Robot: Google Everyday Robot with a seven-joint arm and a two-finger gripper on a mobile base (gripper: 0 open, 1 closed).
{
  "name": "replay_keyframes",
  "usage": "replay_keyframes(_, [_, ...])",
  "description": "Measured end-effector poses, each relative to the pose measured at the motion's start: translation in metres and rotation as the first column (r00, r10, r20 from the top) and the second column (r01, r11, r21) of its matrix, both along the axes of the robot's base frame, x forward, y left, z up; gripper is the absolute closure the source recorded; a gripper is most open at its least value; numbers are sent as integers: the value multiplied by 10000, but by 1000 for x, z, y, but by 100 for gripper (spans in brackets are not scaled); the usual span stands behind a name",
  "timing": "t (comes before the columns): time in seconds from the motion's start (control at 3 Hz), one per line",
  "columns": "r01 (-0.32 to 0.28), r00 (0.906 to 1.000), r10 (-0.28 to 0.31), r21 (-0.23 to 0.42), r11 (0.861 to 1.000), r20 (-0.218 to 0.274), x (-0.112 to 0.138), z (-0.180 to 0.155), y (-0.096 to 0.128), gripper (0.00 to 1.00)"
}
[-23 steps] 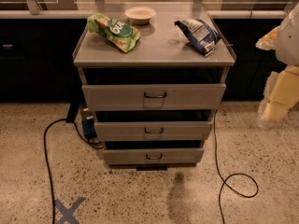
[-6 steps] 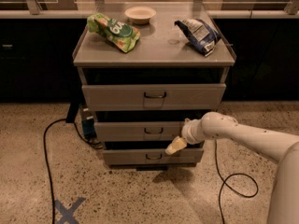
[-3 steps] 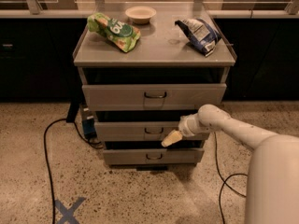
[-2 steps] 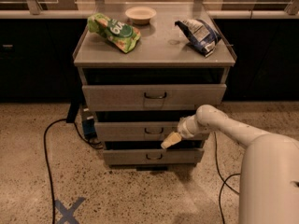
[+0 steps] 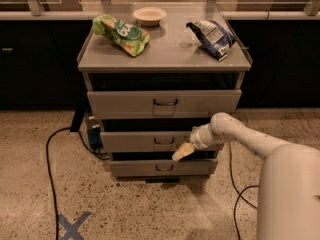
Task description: Open middle drawer
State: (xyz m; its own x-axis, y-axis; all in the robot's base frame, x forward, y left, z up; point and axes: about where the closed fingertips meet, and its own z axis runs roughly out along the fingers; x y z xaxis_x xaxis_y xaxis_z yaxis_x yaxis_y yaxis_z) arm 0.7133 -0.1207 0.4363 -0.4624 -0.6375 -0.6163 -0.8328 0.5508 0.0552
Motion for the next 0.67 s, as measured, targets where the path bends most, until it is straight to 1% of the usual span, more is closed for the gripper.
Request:
replay_keyframes(0.33, [3,10000,-3,-63,10000,-29,-8,1,19,0])
replay_keyframes(0.67, [-9,10000,8,-74,10000,-36,-8,1,19,0])
